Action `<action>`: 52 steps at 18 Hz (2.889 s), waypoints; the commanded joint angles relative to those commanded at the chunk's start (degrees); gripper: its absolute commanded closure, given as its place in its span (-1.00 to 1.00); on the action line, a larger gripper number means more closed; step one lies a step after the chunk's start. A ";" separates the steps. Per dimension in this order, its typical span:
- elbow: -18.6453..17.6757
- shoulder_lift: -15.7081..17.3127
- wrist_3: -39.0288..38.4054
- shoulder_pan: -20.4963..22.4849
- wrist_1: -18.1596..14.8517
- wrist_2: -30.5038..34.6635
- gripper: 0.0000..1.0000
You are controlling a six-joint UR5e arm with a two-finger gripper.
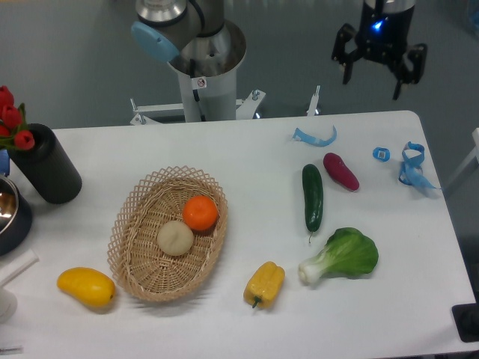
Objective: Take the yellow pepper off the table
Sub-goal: 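Move the open gripper down toward the cucumber and bok choy area, then swing the gripper over to above the yellow bell pepper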
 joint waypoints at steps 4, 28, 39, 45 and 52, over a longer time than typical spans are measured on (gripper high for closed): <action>-0.62 -0.09 0.09 -0.09 2.13 0.09 -1.00; 3.77 -20.82 -25.57 -15.37 19.71 -5.54 -1.00; 5.27 -28.65 -25.49 -20.65 23.66 -5.45 -1.00; 5.01 -31.20 -25.22 -22.41 25.15 -5.45 -1.00; 3.87 -33.05 -25.22 -23.99 26.56 -5.45 -1.00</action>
